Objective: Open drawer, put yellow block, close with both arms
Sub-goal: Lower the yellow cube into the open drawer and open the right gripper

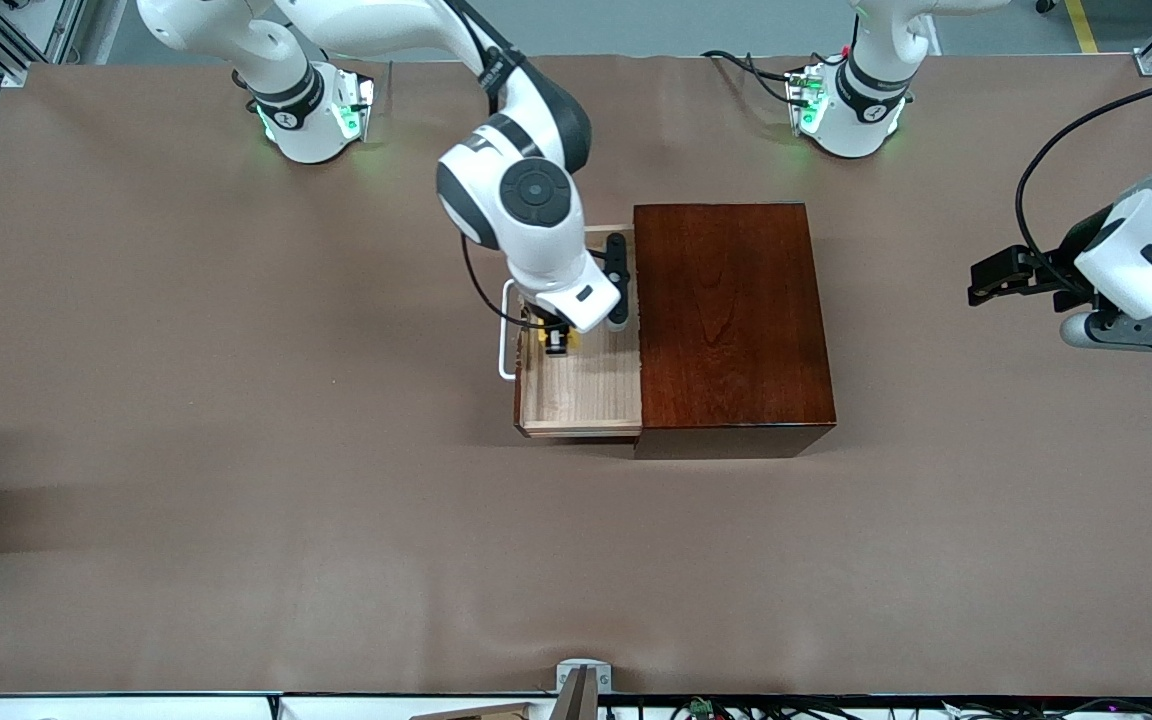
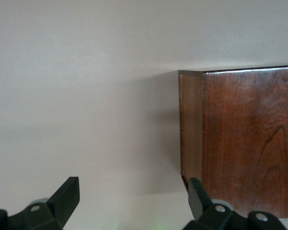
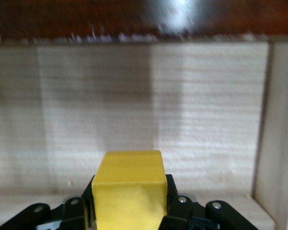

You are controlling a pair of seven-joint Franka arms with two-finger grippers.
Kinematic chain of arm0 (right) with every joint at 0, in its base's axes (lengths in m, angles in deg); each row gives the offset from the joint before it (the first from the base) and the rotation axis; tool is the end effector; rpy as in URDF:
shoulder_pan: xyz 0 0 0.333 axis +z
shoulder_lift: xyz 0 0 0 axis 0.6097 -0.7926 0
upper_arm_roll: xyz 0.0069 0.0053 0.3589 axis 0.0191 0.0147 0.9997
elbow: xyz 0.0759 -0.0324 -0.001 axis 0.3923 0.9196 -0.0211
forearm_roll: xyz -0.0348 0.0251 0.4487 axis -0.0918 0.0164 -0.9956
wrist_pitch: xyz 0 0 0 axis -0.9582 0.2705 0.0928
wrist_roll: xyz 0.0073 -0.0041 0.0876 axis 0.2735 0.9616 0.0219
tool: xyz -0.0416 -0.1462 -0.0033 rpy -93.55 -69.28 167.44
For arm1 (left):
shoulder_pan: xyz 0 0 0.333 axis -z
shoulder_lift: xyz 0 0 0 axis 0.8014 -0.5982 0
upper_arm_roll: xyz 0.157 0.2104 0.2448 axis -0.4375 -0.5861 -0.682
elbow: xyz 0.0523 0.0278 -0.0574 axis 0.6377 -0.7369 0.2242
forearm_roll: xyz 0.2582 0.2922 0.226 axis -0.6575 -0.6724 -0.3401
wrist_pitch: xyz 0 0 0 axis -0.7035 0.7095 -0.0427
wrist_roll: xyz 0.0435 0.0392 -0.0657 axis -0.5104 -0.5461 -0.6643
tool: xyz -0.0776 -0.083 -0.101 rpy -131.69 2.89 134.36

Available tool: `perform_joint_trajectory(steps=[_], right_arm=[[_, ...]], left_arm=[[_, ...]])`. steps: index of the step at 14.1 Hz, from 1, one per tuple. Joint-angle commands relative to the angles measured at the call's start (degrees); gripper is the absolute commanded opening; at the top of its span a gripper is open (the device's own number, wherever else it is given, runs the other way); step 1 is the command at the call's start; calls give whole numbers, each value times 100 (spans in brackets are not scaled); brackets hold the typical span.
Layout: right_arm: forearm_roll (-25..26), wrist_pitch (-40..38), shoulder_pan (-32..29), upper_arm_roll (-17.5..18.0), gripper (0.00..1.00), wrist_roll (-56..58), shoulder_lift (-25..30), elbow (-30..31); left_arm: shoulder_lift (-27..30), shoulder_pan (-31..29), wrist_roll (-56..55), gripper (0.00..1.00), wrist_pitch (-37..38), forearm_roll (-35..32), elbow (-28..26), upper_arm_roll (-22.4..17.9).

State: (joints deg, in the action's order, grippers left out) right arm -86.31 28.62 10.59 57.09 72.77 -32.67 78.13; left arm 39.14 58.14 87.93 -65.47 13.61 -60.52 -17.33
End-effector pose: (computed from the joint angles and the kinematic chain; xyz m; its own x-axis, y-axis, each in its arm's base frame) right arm 0.5536 0.5647 0.3074 -0.0045 0.9998 0.0190 0.9999 0.0048 -0.0135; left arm 0.6475 -0.0674 0.5822 0.9934 -0.0702 -0.0903 -0.0667 -0.9969 0.0411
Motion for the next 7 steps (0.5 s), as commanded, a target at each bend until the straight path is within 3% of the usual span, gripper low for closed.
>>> perform_joint_trajectory(steps=[1, 6, 7], right_arm=[[48, -56, 167, -81, 0, -167, -269, -392], [329, 225, 361, -89, 0, -299, -383, -392], [355, 226, 378, -89, 11, -308, -383, -392]], left_arm=[[179, 136, -54, 100, -126, -58, -180, -158], [179, 145, -45, 100, -126, -49, -154, -149], [179, 136, -27, 100, -126, -49, -145, -149]])
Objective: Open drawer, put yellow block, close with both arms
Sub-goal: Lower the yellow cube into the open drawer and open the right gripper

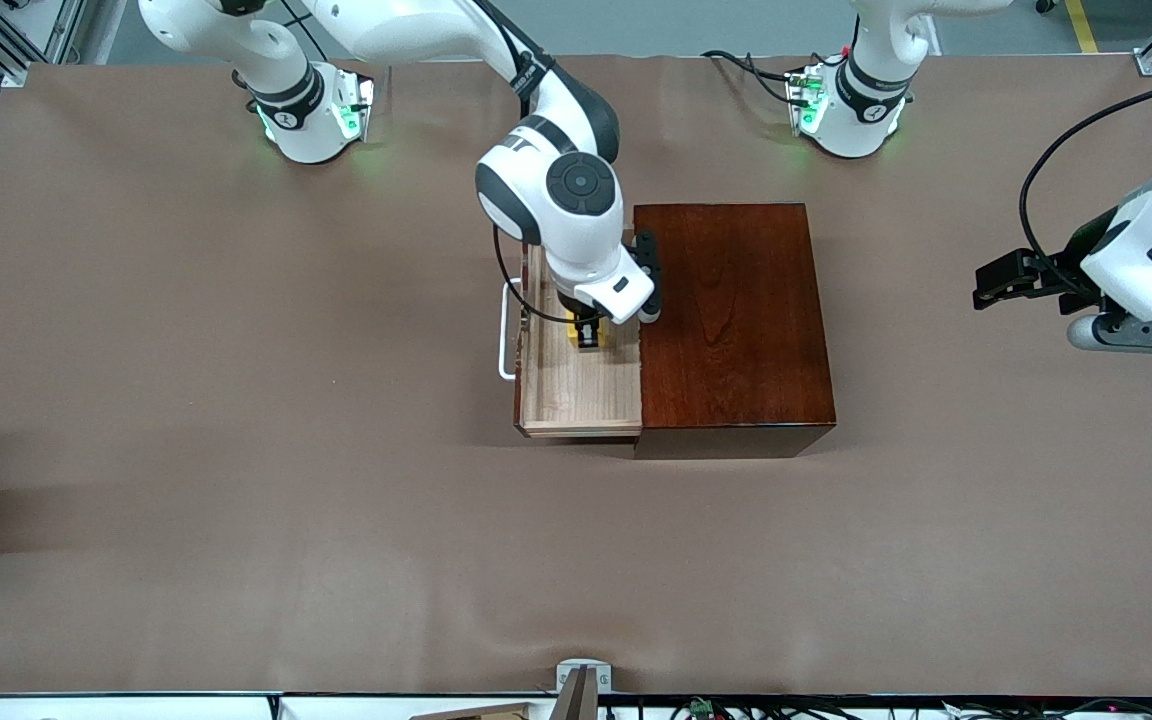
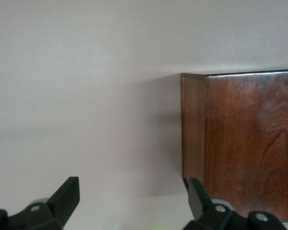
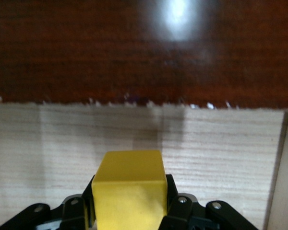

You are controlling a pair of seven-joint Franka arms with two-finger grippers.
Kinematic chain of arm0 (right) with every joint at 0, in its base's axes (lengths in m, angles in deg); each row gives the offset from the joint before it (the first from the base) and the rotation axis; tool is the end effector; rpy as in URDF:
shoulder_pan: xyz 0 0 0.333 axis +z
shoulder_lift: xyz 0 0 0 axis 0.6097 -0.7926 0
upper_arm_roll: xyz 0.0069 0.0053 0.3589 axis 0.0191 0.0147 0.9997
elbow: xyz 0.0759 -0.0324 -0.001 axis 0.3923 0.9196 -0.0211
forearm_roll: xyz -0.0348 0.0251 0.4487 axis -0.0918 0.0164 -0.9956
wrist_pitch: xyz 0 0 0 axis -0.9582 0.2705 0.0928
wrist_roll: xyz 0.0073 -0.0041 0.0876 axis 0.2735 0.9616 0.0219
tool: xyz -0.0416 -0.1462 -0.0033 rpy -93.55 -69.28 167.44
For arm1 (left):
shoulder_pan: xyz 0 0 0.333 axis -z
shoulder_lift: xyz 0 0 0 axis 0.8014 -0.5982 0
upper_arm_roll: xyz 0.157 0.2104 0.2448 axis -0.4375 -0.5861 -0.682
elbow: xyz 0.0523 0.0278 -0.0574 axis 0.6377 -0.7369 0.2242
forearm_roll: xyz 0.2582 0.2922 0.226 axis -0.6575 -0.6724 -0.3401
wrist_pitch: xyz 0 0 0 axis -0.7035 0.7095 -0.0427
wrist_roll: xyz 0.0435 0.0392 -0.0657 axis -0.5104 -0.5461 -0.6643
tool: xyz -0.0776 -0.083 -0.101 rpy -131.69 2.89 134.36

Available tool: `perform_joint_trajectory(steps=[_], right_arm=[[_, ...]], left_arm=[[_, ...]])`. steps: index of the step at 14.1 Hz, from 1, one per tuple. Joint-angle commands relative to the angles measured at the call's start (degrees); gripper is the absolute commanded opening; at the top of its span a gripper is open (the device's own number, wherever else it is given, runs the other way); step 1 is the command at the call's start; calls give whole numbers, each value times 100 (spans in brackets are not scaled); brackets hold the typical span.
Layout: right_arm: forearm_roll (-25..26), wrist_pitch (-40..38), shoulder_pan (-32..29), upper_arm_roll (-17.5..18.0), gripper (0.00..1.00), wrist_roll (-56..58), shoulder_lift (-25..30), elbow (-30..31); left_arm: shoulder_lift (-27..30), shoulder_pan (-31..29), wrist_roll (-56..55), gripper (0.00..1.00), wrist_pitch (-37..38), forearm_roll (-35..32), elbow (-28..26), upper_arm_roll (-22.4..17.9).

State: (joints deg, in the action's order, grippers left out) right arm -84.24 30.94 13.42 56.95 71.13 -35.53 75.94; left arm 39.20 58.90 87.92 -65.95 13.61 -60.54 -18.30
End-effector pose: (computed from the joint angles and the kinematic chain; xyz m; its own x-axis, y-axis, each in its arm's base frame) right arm 0.5384 0.5995 0.2913 -0.0417 0.9990 0.0132 0.9986 0.0412 0.0323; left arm 0.6488 -0.0658 0.5834 0.9945 -0.0661 -0.0812 -0.0631 -0.9972 0.0390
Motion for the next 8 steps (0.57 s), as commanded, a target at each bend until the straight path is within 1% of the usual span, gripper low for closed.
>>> perform_joint_trajectory(steps=[1, 2, 3, 4, 8], right_arm=[[157, -6, 122, -76, 24, -152, -97, -164], [157, -6, 122, -76, 30, -152, -97, -164], [157, -6, 122, -76, 70, -152, -97, -164], [157, -15, 122, -76, 100, -152, -97, -164], [148, -76, 113, -85, 100, -344, -44, -173]], left_arm=[[173, 51, -36, 100, -78, -40, -143, -61], [173, 51, -36, 100, -78, -40, -143, -61], [173, 51, -27, 100, -78, -40, -134, -61], [173, 51, -27, 100, -78, -40, -143, -61], [164, 51, -36, 100, -78, -40, -134, -69]])
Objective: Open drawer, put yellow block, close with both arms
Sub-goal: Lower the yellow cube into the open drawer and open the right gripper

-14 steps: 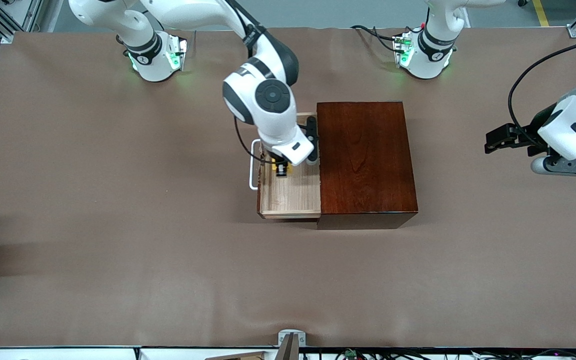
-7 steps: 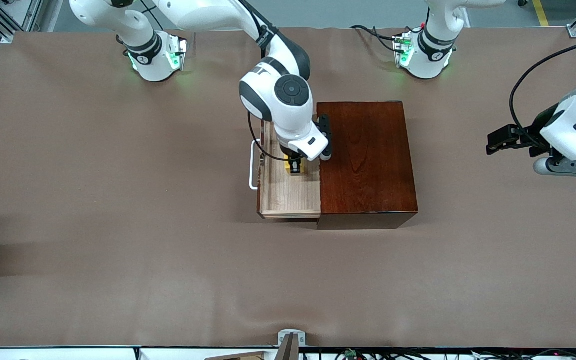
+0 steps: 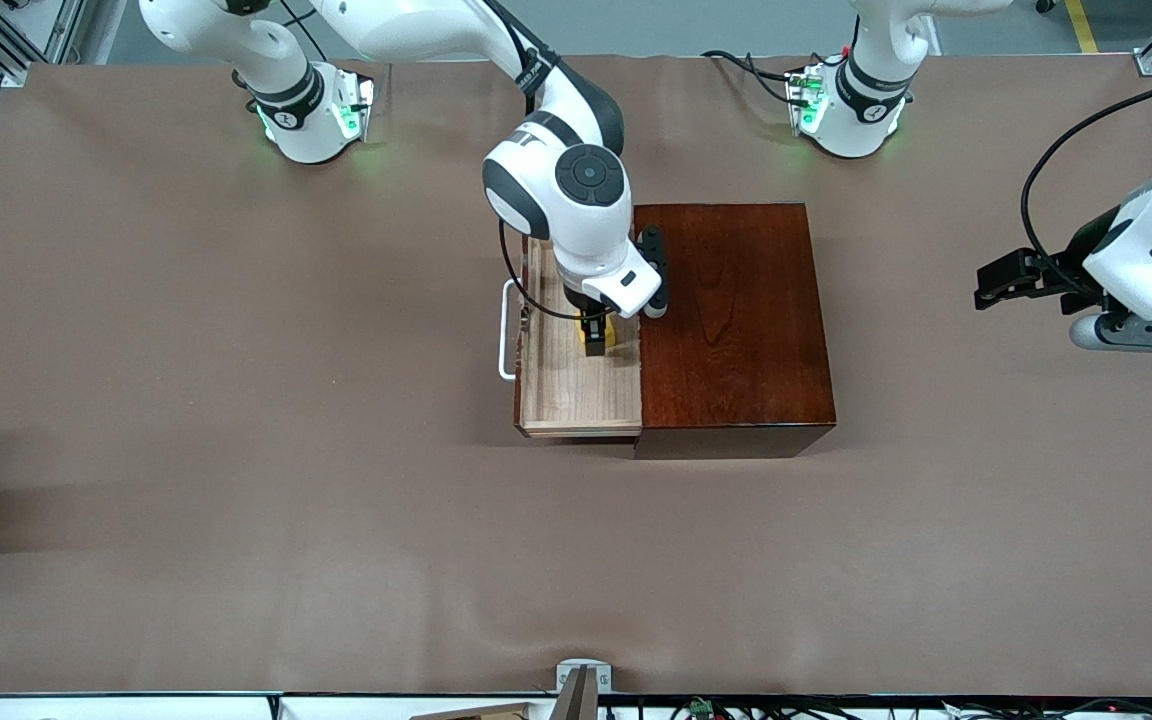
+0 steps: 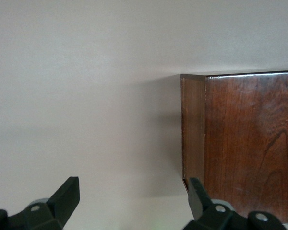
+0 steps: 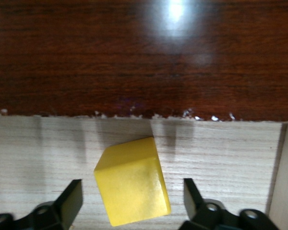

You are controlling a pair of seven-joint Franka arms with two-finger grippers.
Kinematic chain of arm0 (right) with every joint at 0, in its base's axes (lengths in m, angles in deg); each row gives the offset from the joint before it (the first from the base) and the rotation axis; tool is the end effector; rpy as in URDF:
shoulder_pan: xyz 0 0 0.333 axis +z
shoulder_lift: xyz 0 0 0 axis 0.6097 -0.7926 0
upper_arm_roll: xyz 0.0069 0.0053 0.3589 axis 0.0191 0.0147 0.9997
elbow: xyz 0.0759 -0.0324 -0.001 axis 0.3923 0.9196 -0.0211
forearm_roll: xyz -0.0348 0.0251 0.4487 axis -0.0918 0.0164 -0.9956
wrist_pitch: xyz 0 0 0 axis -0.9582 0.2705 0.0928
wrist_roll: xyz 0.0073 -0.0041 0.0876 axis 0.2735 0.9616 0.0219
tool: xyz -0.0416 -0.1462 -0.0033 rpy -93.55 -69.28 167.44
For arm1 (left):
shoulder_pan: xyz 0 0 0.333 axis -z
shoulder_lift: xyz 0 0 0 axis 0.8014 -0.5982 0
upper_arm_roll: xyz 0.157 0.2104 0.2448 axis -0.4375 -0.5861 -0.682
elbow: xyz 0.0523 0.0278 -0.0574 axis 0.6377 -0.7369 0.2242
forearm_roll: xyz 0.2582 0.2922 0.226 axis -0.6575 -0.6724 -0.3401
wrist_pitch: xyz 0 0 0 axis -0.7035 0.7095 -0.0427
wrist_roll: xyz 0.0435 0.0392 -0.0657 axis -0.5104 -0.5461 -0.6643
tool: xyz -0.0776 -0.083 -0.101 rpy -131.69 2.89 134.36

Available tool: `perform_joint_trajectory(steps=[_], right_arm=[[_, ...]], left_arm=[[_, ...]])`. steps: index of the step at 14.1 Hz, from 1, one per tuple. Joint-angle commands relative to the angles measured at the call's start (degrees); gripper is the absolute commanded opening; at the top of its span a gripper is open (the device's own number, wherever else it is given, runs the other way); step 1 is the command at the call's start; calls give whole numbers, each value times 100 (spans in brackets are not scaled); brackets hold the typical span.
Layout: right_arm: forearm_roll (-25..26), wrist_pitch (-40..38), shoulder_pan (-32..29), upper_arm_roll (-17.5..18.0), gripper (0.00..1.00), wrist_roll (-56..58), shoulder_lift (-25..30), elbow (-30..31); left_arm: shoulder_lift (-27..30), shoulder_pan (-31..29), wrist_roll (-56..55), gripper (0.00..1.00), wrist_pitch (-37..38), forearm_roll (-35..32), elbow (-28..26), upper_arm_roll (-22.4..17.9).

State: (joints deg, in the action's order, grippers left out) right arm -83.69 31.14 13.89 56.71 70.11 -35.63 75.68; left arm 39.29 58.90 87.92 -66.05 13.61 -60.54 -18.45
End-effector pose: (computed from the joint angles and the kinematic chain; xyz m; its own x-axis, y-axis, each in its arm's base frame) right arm 0.5373 0.6028 0.2927 -0.0335 0.9994 0.0106 0.9985 0.0330 0.0445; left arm 0.6488 -0.0642 0.5845 0.9949 -0.0634 -0.0779 -0.0605 -0.9974 0.0388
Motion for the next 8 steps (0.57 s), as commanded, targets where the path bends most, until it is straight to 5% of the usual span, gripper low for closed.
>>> perform_joint_trajectory(steps=[1, 8], right_arm=[[102, -122, 66, -69, 100, -305, -8, -146], [14, -807, -249, -227, 100, -778, 553, -138]], left_arm=[[156, 51, -27, 100, -69, -40, -134, -54], [129, 51, -36, 100, -69, -40, -125, -54]])
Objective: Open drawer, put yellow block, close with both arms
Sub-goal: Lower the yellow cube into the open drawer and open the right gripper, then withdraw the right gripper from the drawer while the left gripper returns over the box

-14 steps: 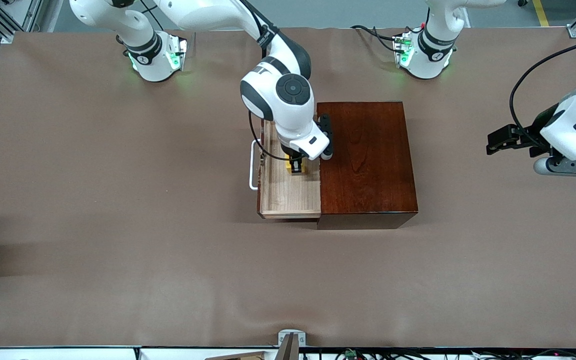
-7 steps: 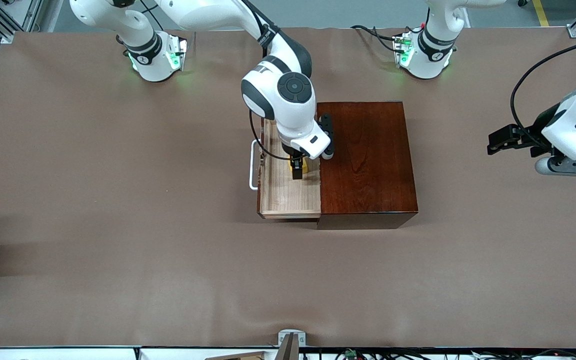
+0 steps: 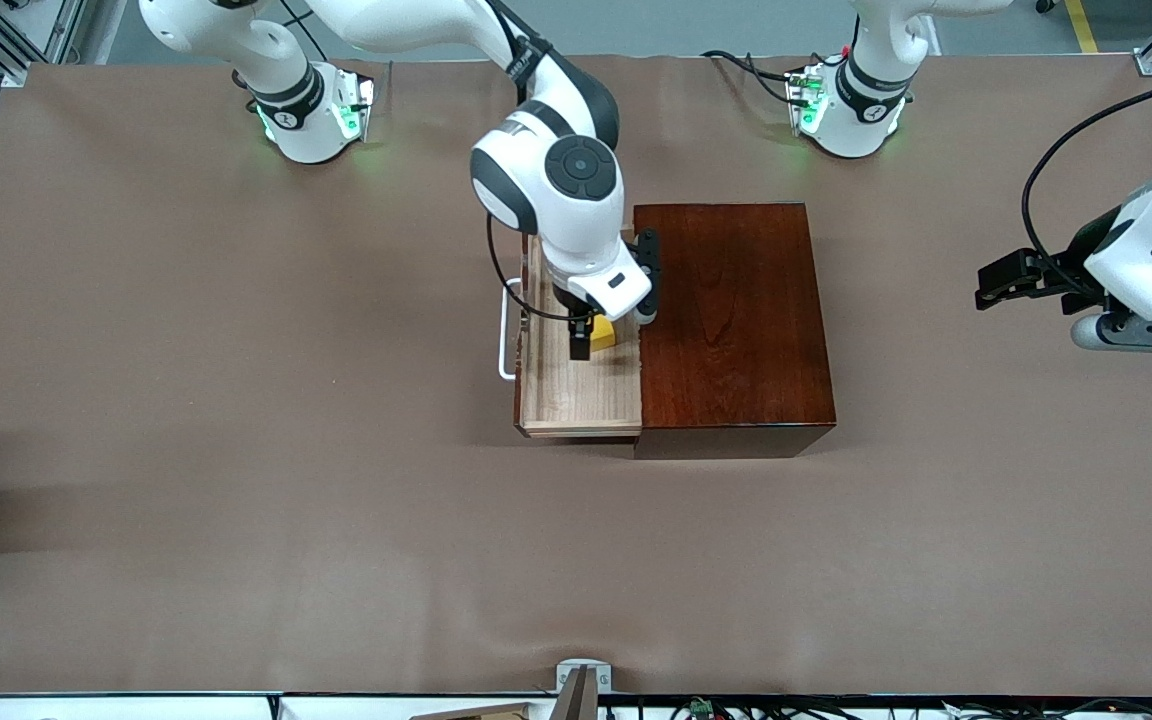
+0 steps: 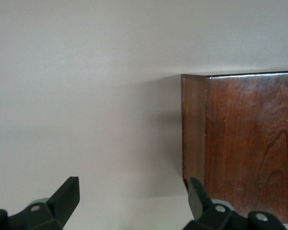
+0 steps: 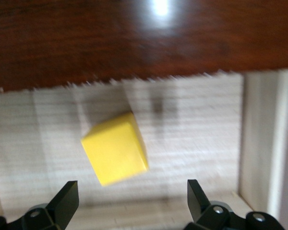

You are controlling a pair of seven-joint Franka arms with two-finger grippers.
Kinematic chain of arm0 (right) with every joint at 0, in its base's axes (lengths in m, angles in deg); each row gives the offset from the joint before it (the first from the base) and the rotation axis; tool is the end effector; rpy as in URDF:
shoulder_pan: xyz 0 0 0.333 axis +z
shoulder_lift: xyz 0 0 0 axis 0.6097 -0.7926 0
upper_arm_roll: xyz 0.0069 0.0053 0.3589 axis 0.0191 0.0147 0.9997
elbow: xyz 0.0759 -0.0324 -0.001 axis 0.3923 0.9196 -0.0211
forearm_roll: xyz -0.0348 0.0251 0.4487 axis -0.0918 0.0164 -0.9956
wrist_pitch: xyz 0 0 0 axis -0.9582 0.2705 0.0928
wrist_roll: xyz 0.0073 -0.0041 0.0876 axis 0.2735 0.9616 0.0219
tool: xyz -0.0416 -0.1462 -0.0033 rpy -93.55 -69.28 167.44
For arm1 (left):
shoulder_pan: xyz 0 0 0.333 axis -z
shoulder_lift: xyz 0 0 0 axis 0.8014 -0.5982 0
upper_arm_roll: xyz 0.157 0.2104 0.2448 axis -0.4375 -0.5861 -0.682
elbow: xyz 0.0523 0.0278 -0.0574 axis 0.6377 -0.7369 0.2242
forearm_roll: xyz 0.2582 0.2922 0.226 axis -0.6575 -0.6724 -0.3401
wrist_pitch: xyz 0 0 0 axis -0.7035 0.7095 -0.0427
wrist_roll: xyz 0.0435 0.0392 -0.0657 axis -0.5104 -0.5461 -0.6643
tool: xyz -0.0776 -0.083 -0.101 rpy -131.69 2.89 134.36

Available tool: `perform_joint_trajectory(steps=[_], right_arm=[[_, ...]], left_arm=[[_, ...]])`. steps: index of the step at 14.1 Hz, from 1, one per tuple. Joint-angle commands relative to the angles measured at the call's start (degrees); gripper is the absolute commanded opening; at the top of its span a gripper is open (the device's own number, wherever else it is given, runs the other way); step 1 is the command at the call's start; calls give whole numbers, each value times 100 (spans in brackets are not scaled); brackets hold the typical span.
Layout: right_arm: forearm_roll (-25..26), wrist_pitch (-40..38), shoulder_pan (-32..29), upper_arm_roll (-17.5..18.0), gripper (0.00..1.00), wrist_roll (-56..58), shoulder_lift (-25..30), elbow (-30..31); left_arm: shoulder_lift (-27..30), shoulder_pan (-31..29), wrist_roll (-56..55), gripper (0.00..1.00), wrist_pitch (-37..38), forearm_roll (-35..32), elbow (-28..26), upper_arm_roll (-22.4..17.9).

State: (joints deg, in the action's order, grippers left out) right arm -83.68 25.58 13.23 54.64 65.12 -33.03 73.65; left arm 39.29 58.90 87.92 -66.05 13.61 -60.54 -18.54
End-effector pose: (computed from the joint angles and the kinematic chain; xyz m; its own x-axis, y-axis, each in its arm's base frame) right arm 0.5580 0.5774 0.3401 0.0955 0.9954 -0.0079 0.9943 -0.0951 0.0475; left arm 0.6489 -0.0632 0.5845 0.9950 -0.0618 -0.0779 -0.0590 -0.9975 0.0385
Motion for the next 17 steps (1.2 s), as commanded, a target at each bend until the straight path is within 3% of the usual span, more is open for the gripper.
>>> perform_joint_trajectory(steps=[1, 7, 11, 17], right_arm=[[13, -418, -306, -38, 100, -481, 417, 66], [13, -1201, -1298, -56, 100, -756, 1287, 101], [4, -1553, -2344, -47, 100, -756, 1648, 118], [-5, -1588, -3680, -47, 100, -782, 1824, 329]], left_arm=[[129, 51, -36, 100, -68, -40, -108, -46], [-2, 183, -105, 100, -68, -31, 173, 59], [-99, 209, -299, 100, -86, -110, 297, 550], [-134, 718, -440, 100, -121, -111, 288, 981]])
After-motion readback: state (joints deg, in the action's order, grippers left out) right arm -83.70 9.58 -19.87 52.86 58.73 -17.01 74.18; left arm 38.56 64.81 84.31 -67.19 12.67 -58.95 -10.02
